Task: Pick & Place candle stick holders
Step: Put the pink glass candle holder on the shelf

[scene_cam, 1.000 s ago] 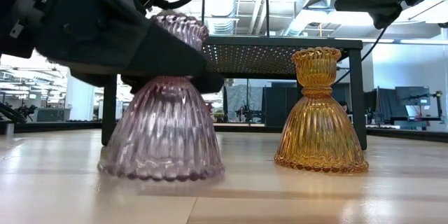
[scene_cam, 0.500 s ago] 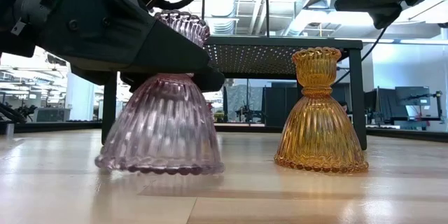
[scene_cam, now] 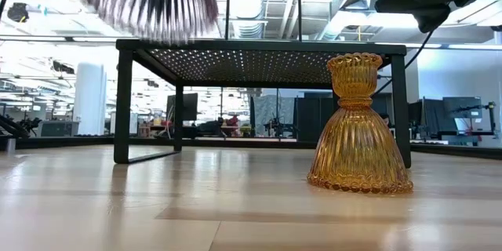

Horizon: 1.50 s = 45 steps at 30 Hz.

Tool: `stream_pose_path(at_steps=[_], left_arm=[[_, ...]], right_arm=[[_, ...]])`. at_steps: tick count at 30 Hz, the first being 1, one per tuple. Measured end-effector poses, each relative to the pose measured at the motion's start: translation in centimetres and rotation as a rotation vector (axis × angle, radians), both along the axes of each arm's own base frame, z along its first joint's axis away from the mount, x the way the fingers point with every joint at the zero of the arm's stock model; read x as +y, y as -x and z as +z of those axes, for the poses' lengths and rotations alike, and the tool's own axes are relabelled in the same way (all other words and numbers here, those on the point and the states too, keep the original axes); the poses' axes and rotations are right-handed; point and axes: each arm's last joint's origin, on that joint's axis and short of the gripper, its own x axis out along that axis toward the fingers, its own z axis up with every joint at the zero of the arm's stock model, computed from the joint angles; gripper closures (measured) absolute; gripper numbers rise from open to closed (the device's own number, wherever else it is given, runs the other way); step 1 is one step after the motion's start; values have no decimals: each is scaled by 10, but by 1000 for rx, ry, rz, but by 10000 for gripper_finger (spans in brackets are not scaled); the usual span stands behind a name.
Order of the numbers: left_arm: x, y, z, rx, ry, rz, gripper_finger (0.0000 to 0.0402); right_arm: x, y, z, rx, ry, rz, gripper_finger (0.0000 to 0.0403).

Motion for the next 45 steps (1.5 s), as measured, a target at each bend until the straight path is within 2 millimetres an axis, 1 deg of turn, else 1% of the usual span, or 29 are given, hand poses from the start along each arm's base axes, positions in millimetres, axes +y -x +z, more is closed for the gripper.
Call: stream_pose_path(at_steps=[7, 12, 16, 19, 25, 28, 31, 36, 38, 41, 43, 45], left_arm=[[31, 26, 47, -89, -23, 46, 255], [56, 39, 65, -98, -54, 194, 269], [72, 42, 71, -110, -77, 285, 259], [82, 37, 71, -106, -82, 331, 253], [100, 26, 60, -32, -131, 426, 270], [106, 23, 58, -16, -142, 484, 260], [110, 23, 55, 17, -158, 521, 250], [112, 23, 50, 65, -174, 572, 268], [112, 24, 48, 77, -183, 583, 270], [113, 24, 46, 81, -188, 612, 259], [115, 25, 39, 96, -204, 643, 250], [116, 27, 32, 112, -209, 674, 249]], right_arm=[[0, 0, 0, 0, 0, 0, 403], [0, 0, 0, 0, 0, 0, 403], [0, 0, 0, 0, 1, 0, 403], [0, 0, 0, 0, 1, 0, 403], [0, 0, 0, 2, 0, 1, 403], [0, 0, 0, 3, 1, 1, 403], [0, 0, 0, 5, -1, 7, 403], [1, 0, -1, 10, -7, 21, 403], [1, 0, 0, 10, -7, 21, 403], [1, 0, 0, 10, -7, 21, 403], [1, 0, -1, 10, -7, 21, 403], [1, 0, 0, 9, -7, 21, 403]])
